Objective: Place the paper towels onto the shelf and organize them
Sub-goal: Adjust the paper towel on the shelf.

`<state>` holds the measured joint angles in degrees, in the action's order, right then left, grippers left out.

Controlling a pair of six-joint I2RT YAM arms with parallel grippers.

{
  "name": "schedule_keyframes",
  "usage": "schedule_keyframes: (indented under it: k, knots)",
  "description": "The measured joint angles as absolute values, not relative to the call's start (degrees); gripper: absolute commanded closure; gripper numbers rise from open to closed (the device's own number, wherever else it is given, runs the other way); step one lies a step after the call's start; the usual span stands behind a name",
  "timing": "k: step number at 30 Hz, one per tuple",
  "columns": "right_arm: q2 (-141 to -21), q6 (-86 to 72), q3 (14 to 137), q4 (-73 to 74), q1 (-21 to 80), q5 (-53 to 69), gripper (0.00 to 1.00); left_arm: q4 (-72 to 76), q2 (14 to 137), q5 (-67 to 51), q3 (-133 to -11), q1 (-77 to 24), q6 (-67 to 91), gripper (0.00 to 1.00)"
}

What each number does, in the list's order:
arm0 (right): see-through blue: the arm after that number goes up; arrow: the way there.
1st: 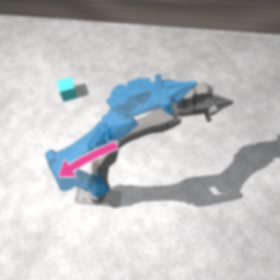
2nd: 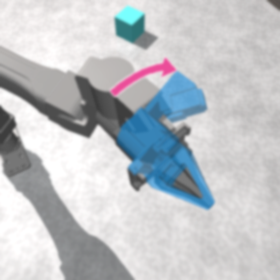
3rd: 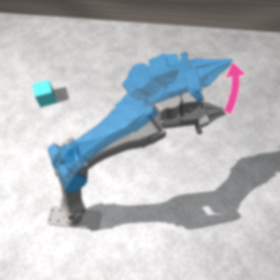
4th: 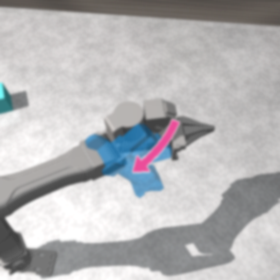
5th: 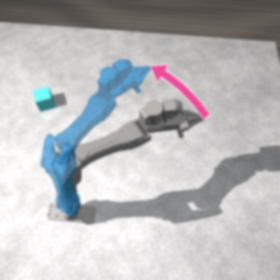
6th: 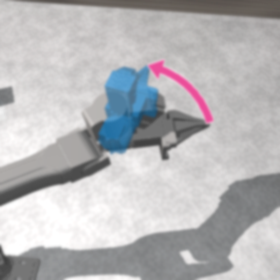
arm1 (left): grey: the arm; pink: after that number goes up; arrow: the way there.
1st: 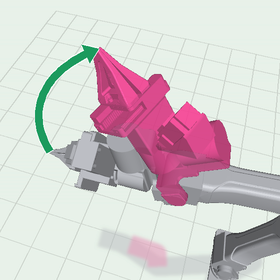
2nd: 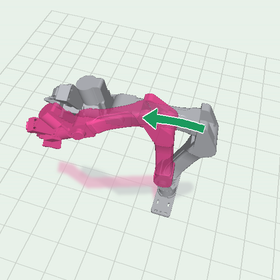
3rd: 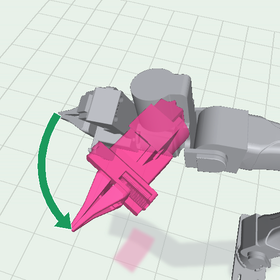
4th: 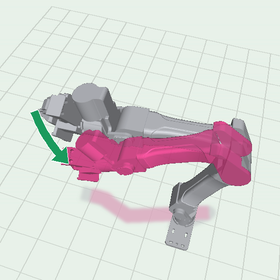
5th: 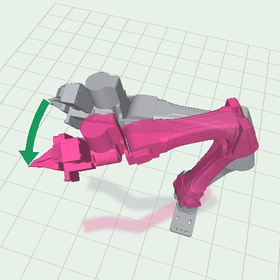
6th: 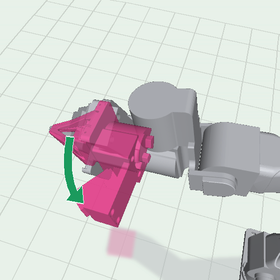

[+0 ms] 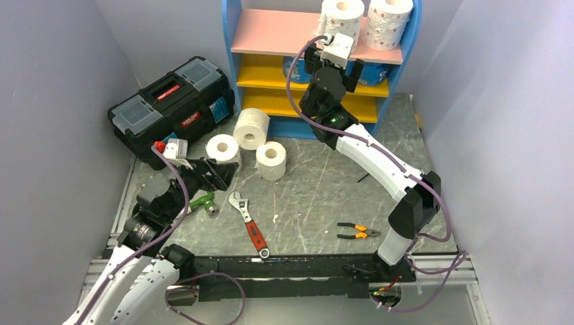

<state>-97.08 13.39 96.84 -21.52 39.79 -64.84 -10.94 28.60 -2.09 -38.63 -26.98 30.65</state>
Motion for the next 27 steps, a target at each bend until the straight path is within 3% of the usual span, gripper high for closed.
schedule_keyframes:
  k: [27]
  knots:
    - [-100.42,10.46,101.86,-16.73,34.46,-59.55,0.00,-17.56,25.61,-2.70,-35.79,-26.98,28.14,0.01]
